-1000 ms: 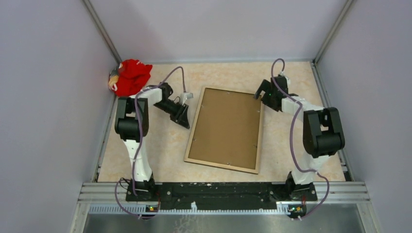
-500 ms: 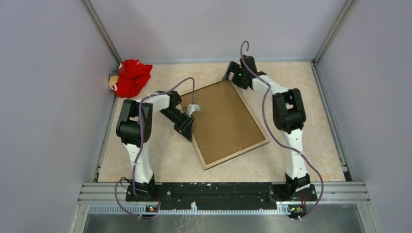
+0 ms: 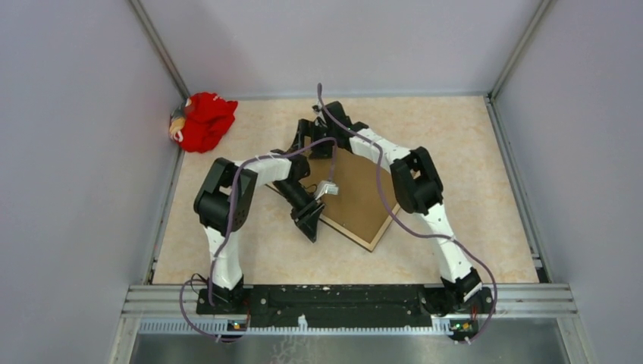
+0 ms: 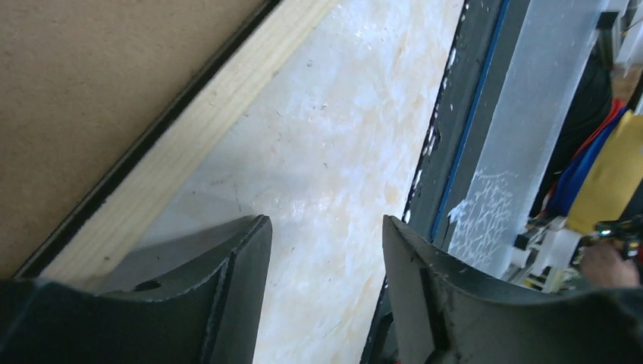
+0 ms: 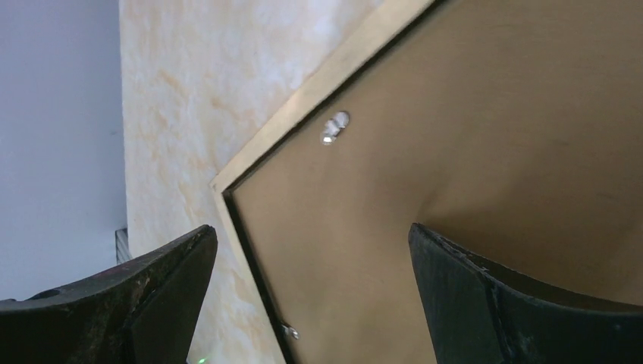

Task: Put the photo into the frame
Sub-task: Adjust the photo frame at the center of the board.

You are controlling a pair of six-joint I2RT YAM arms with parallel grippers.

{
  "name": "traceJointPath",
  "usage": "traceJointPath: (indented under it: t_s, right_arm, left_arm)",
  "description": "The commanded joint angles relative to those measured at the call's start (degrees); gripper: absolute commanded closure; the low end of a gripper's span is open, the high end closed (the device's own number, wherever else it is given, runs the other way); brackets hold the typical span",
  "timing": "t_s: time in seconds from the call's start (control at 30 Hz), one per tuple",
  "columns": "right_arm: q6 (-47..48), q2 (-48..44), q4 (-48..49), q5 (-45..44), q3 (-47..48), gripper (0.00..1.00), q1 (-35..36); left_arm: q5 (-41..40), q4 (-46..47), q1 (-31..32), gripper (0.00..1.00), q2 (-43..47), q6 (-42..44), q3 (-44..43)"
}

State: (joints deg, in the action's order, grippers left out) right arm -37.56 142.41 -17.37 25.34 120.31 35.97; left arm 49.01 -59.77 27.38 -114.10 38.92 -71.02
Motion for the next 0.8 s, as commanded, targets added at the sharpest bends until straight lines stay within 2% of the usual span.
traceJointPath:
  t_s: [0.0, 0.1, 0.17, 0.23, 0.3, 0.37, 0.5, 0.6, 0.77]
  right_arm:
    - [2.07, -10.44, 2.02, -1.48, -3.69, 0.02, -5.47]
    - [3.45, -16.57, 2.09, -3.25, -6.44, 0.02, -7.23]
    - [3.76, -20.72, 2.14, -4.40, -9.05, 0.02, -8.14]
    - [4.06, -26.18, 2.42, -6.75, -13.30, 0.01, -8.49]
    - [3.79, -31.21, 2.80, -9.88, -19.22, 0.01, -8.68]
    - [3.01, -36.18, 3.58, -12.51, -26.17, 0.01, -9.01]
    - [2.36, -45.29, 5.98, -16.57, -41.88, 0.01, -9.42]
    - [2.16, -50.06, 7.08, -17.01, -50.06, 0.01, -9.52]
    - [2.23, -57.47, 6.65, -17.97, -60.91, 0.01, -10.03]
  left_arm:
    - [1.24, -7.97, -0.49, 0.35, 7.16, 9.95, -2.71]
    - [-0.44, -13.99, -3.24, 0.34, 10.78, 13.83, -7.29]
    - [-1.75, -16.56, -8.73, 0.34, 11.20, 15.13, -13.82]
    - [-4.15, -15.12, -14.72, 0.37, 9.11, 12.84, -21.24]
    - [-6.92, -8.86, -20.47, 0.43, 4.73, 7.48, -28.18]
    - [-8.05, -4.38, -25.45, 0.45, -1.83, 1.66, -35.71]
    - [-7.42, -2.32, -31.23, 0.54, -16.67, -6.68, -51.98]
    - [-8.08, -0.22, -31.51, 0.57, -22.11, -9.15, -53.24]
    - [-5.43, 3.54, -31.51, 0.59, -22.56, -9.37, -45.77]
